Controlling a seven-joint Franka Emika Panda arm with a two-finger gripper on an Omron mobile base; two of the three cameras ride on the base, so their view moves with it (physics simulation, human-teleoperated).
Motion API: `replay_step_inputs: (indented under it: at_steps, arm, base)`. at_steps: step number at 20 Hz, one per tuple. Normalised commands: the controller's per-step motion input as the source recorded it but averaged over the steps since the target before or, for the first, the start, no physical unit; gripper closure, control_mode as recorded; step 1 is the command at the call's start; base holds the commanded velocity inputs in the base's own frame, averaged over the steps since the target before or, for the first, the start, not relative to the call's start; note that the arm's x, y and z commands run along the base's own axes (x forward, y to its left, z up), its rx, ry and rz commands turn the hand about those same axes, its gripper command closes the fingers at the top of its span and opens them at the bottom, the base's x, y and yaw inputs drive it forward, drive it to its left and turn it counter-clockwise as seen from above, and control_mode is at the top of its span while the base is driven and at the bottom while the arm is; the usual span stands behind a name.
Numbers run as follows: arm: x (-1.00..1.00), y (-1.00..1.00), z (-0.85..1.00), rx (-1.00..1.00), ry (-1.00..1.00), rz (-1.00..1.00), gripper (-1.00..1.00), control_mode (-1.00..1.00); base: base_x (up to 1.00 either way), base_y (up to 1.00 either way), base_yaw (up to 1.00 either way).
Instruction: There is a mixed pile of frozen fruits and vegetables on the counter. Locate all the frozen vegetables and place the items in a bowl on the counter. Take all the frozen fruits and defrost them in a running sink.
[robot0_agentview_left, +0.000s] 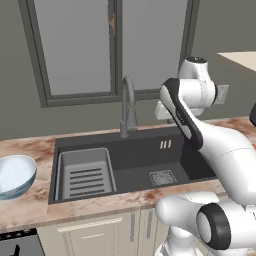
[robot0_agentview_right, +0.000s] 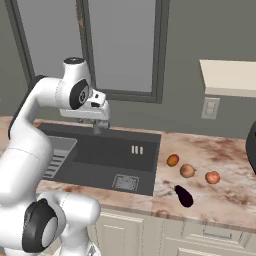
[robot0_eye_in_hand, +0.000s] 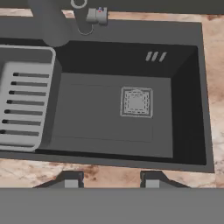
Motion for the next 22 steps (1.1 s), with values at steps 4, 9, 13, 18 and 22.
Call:
replay_step_inputs:
  at_steps: [4,9,13,18,22]
  arm:
    - [-0.09,-0.04,-0.03,0.0,0.01,-0.01,-1.0,-1.0]
    - [-0.2,-0.5,-0.22,0.0,0.06,-0.01,-1.0,-1.0]
    - [-0.43,-0.71,-0.1,0.0,0.0,-0.01,-1.0,-1.0]
    - [-0.39,-0.58,-0.23,-0.03,0.0,-0.02,-1.0,-1.0]
    - [-0.2,-0.52,-0.45,-0.07,0.04,-0.02,-1.0,-1.0]
  base:
    - [0.0,0.0,0.0]
    - [0.0,0.0,0.0]
    - [0.0,0.0,0.0]
    - [0.0,0.0,0.0]
    - [0.0,0.0,0.0]
